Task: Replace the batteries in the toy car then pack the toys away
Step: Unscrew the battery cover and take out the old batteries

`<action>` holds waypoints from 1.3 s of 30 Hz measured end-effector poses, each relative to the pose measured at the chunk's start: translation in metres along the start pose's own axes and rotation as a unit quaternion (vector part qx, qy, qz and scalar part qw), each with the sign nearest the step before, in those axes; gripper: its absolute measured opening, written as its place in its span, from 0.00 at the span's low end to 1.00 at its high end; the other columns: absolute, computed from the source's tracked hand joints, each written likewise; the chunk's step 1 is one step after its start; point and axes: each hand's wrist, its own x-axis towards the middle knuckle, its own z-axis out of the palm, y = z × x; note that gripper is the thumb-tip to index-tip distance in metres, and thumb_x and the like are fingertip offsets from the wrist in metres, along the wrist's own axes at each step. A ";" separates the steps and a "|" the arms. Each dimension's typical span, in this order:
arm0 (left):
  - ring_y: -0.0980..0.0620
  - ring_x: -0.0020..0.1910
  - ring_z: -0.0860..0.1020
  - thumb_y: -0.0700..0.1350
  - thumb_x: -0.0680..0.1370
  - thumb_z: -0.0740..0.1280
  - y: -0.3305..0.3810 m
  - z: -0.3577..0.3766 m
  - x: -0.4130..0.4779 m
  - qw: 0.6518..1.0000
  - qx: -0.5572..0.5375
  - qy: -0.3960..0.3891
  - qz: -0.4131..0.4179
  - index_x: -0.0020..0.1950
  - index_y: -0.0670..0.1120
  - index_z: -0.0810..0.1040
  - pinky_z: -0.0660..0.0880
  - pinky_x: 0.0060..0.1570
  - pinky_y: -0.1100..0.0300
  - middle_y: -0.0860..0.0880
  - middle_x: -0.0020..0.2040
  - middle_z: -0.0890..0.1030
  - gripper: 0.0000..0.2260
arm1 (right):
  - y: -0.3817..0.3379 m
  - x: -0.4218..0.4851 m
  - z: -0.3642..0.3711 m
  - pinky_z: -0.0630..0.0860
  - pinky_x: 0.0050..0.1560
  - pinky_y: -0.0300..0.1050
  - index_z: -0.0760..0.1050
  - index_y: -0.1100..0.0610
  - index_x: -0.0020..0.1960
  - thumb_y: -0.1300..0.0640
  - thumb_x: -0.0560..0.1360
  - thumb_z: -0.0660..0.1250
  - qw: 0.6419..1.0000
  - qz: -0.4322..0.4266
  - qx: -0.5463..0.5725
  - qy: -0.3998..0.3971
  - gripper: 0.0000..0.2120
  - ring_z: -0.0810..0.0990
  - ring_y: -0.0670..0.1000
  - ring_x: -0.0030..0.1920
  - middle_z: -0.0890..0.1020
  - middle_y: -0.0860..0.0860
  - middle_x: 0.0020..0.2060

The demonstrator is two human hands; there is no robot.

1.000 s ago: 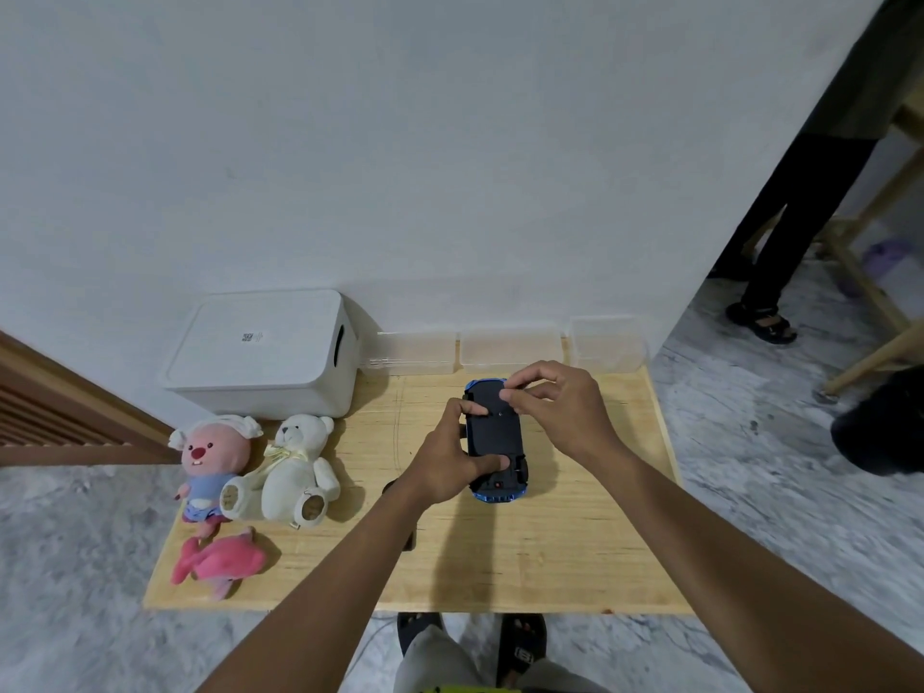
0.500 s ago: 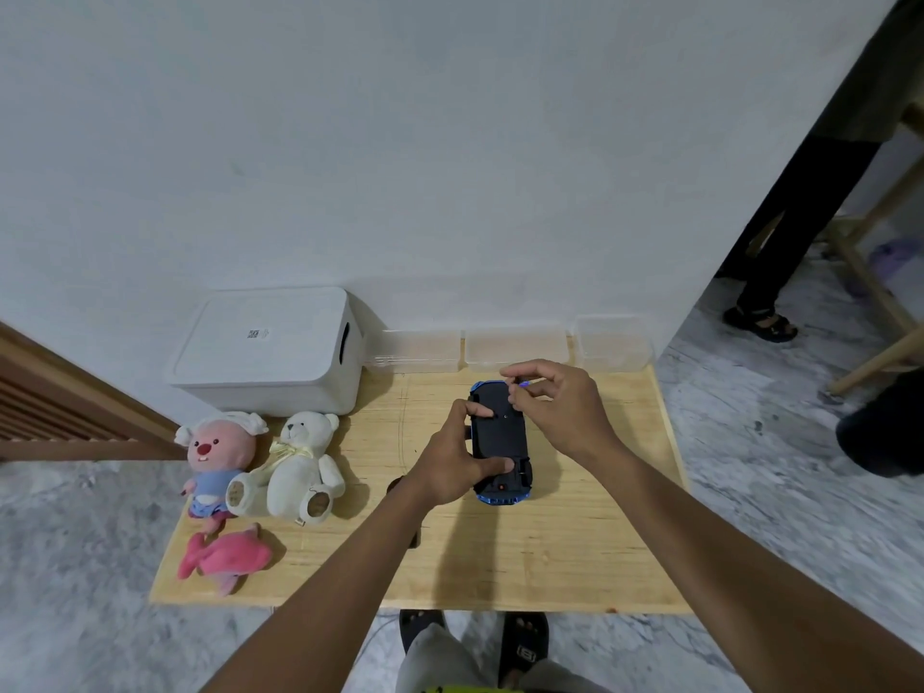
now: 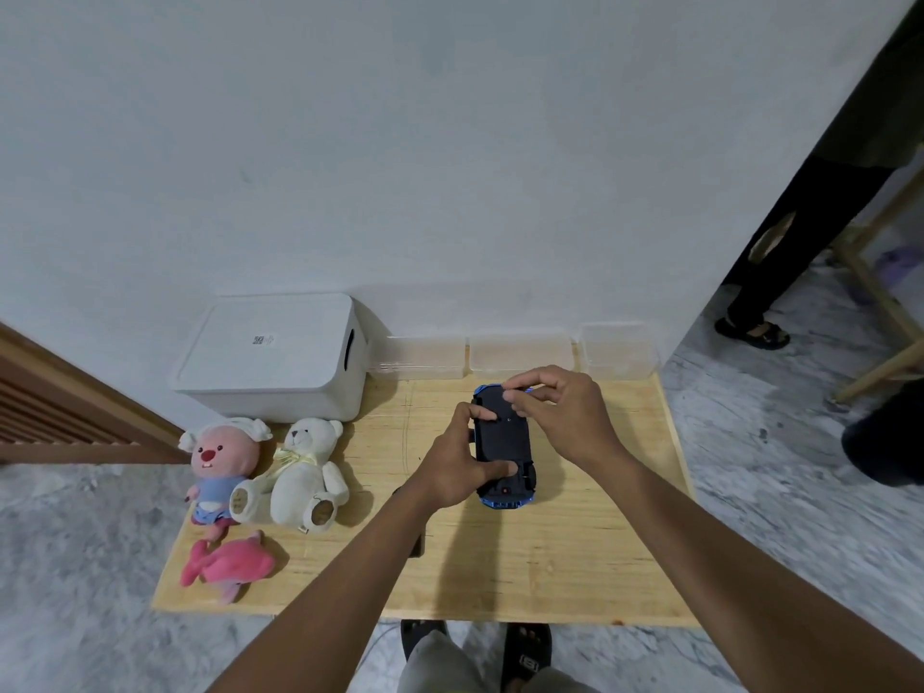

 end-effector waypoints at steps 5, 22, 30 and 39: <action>0.45 0.55 0.83 0.42 0.72 0.81 -0.001 -0.001 0.001 1.000 -0.003 -0.003 -0.002 0.62 0.54 0.67 0.83 0.52 0.41 0.46 0.58 0.79 0.28 | -0.002 0.003 -0.001 0.81 0.48 0.48 0.85 0.50 0.48 0.58 0.74 0.75 1.000 0.001 -0.017 -0.015 0.04 0.85 0.47 0.41 0.86 0.43 0.44; 0.44 0.54 0.84 0.43 0.70 0.81 0.001 -0.005 0.008 1.000 0.004 -0.008 -0.008 0.60 0.57 0.67 0.84 0.51 0.40 0.45 0.58 0.79 0.29 | -0.004 0.009 0.002 0.82 0.51 0.51 0.83 0.52 0.46 0.62 0.74 0.73 1.000 0.018 0.004 -0.008 0.06 0.84 0.45 0.40 0.86 0.45 0.43; 0.45 0.53 0.83 0.40 0.72 0.80 -0.001 -0.006 0.011 1.000 0.009 -0.013 -0.005 0.61 0.54 0.66 0.84 0.51 0.43 0.46 0.57 0.79 0.28 | -0.001 0.015 -0.003 0.81 0.50 0.44 0.85 0.50 0.49 0.59 0.73 0.76 1.000 0.021 0.012 -0.005 0.06 0.84 0.46 0.44 0.86 0.44 0.43; 0.45 0.54 0.83 0.40 0.73 0.79 -0.016 -0.010 0.011 1.000 0.012 0.000 -0.024 0.63 0.56 0.66 0.84 0.52 0.49 0.45 0.60 0.78 0.28 | 0.079 0.010 -0.013 0.82 0.42 0.46 0.81 0.51 0.46 0.61 0.68 0.79 0.970 0.204 -0.128 0.010 0.10 0.84 0.50 0.40 0.85 0.50 0.39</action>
